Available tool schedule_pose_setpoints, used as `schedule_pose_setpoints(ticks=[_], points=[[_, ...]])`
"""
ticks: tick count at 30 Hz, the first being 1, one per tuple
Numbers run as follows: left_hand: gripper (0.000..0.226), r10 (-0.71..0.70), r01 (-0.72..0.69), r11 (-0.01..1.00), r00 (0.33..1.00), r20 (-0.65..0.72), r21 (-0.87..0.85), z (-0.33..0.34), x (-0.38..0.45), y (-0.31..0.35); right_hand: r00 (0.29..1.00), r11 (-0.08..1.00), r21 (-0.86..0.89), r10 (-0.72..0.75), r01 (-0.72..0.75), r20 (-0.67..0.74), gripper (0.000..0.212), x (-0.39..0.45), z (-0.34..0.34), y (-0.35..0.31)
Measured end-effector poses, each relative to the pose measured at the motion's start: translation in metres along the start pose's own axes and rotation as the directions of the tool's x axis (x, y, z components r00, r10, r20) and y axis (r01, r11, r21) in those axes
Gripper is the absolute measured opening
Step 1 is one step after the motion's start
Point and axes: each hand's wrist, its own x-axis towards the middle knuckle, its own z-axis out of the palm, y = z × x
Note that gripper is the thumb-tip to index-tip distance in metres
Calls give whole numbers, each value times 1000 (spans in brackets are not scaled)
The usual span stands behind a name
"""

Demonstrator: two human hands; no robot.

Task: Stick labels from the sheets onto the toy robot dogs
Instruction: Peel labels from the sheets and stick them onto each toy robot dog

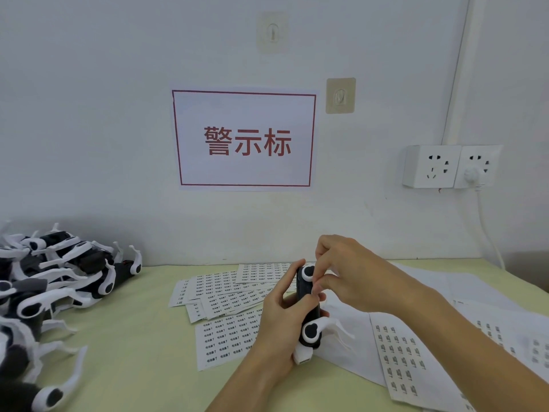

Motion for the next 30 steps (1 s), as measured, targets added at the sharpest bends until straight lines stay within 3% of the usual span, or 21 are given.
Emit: schedule_pose_setpoints(ticks=[8, 13, 30], points=[[54, 3, -3, 1000, 1000, 0, 24, 1, -3, 3, 997, 994, -106, -26, 19, -66, 12, -2, 0, -8], [59, 12, -12, 1000, 1000, 14, 18, 2, -3, 3, 993, 981, -194, -37, 15, -110, 13, -3, 1, -12], [54, -21, 23, 999, 999, -41, 39, 0, -4, 4, 985, 914, -394, 29, -96, -172, 18, 1, 10, -21]])
